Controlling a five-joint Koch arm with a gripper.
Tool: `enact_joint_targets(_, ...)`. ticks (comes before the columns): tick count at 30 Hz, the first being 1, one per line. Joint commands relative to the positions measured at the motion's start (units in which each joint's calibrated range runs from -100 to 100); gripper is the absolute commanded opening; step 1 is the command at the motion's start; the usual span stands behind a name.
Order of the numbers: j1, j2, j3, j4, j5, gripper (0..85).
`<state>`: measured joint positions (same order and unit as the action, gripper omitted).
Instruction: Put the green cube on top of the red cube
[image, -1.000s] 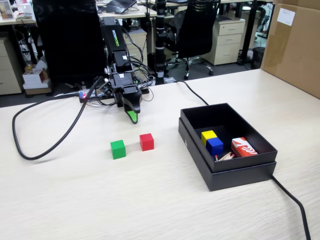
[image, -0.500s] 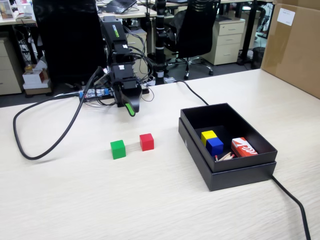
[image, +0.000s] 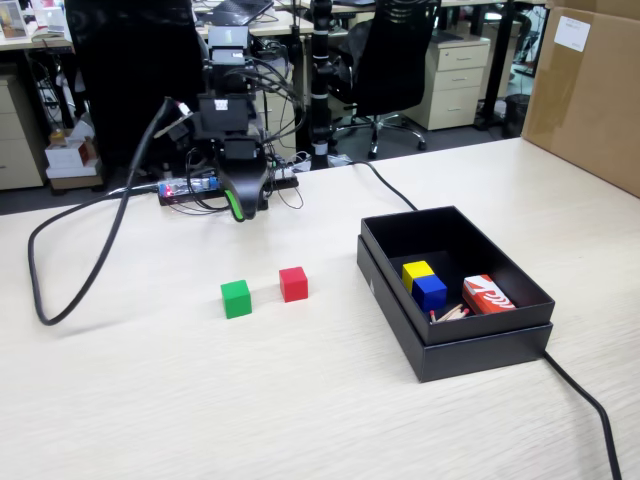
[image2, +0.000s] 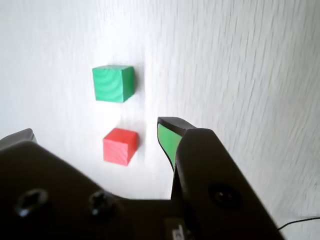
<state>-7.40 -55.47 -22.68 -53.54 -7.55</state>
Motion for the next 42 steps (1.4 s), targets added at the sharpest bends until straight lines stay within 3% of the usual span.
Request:
enact_joint_targets(1, -1.2, 9.9, 8.3, -0.2, -2.5, 47.6)
enact_joint_targets(14, -2.3, 32.0, 16.9, -0.2, -3.3, 47.7)
enact_joint_targets(35, -2.1, 47.3, 22.7, 0.1, -2.7, 47.2)
enact_joint_targets(42, -1.9, 49.2, 24.0, 0.3, -2.4, 42.4)
